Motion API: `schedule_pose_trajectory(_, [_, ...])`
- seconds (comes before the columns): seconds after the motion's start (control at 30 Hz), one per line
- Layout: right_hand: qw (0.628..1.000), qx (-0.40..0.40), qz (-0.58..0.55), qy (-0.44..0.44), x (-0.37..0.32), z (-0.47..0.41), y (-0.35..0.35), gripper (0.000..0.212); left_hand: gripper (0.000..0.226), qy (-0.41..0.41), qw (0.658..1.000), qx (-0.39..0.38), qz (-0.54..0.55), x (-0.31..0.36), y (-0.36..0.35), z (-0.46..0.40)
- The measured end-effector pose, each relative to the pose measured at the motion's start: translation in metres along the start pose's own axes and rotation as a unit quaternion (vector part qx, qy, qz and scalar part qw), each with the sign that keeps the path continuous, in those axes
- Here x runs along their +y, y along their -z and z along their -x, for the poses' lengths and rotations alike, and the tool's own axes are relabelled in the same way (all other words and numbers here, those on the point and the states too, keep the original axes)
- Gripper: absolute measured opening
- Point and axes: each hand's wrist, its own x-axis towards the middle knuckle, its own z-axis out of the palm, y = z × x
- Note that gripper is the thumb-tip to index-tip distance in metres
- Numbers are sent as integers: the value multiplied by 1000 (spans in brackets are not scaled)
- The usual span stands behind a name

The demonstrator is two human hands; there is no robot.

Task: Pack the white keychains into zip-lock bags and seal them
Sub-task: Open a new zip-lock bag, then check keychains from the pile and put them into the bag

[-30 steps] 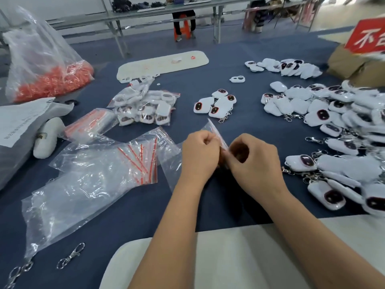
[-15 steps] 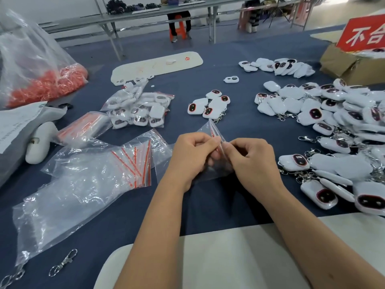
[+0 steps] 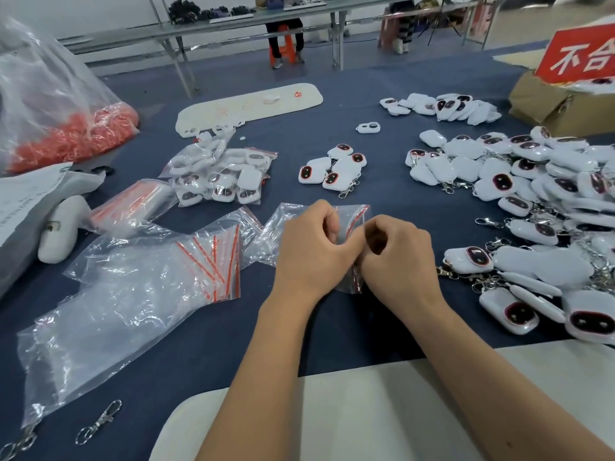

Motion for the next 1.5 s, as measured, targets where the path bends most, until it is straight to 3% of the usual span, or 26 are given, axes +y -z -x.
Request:
schedule_pose_trajectory(0.23, [1000,-3,-17,-19,8,-7,1,18,20,-68,997,27,16,8,5,-1])
schedule_pose_trajectory(0.4, [996,-28,-65,-51,9,-10,5,20,24,-93,980,149,91,14,21,-3])
schedule_pose_trajectory(0.53, [997,-70,-44,2,-2,-11,16,35,26,-68,980,179,44,13,19,-2])
schedule_pose_trajectory(0.6, [996,-73,47,22,-6,-21,32,48,24,-60,978,200,-11,11,20,-3])
schedule_pose_trajectory(0.67, [970,-116,212,30,-4,-36,57,38,24,-50,969,230,-77,11,22,-5])
schedule_pose_trajectory(0.73, [919,-216,329,-6,-1,-48,87,19,24,-19,958,255,-126,11,23,-5])
schedule_pose_trajectory(0.83, [856,-323,397,-77,4,-52,113,38,21,38,958,221,-179,9,17,-5])
schedule_pose_trajectory(0.93, [845,-333,412,-73,6,-51,109,41,19,68,974,139,-168,0,5,-5])
schedule_pose_trajectory(1.0, [871,-306,383,-43,7,-51,99,28,25,71,983,101,-136,-5,-1,-5])
schedule_pose_trajectory(1.07, [923,-263,282,-19,8,-49,84,8,38,64,990,90,-85,-6,-2,-5])
schedule_pose_trajectory(1.2, [986,-166,13,-2,6,-41,37,8,36,12,995,104,-1,-3,1,-6])
schedule_pose_trajectory(1.3, [982,-79,-165,-47,8,-35,17,17,18,-1,997,77,15,-3,3,-6])
schedule_pose_trajectory(1.4, [983,16,-174,-51,16,-34,12,32,20,61,996,61,3,-7,1,-6])
schedule_pose_trajectory(1.5, [959,15,-281,-44,18,-31,9,13,15,147,984,103,-20,-11,2,-8])
